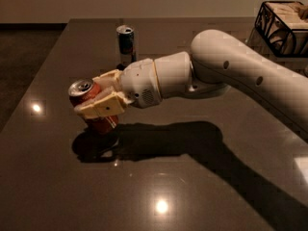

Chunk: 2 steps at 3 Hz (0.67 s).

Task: Place coke can upright

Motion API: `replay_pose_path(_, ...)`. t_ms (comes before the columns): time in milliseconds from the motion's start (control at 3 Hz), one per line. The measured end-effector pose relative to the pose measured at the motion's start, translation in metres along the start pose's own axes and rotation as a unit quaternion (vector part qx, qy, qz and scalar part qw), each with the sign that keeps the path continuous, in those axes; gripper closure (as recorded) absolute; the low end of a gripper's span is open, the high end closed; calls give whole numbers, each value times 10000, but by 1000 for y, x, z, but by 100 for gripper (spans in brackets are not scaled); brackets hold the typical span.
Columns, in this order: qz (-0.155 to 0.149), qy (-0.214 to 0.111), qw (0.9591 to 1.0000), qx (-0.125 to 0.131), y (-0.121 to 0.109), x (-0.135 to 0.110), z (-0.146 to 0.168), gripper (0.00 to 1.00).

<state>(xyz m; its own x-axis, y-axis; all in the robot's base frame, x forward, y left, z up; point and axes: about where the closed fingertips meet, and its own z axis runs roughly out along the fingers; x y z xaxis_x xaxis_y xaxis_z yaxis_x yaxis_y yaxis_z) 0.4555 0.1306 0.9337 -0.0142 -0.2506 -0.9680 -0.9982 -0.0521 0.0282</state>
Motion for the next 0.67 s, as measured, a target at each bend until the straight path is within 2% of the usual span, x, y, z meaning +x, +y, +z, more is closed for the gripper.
replay_pose_path(333, 5, -342, 9994, -75, 4, 4, 7, 100)
replay_pose_path(667, 59, -620, 9980, -121, 7, 7, 14, 83)
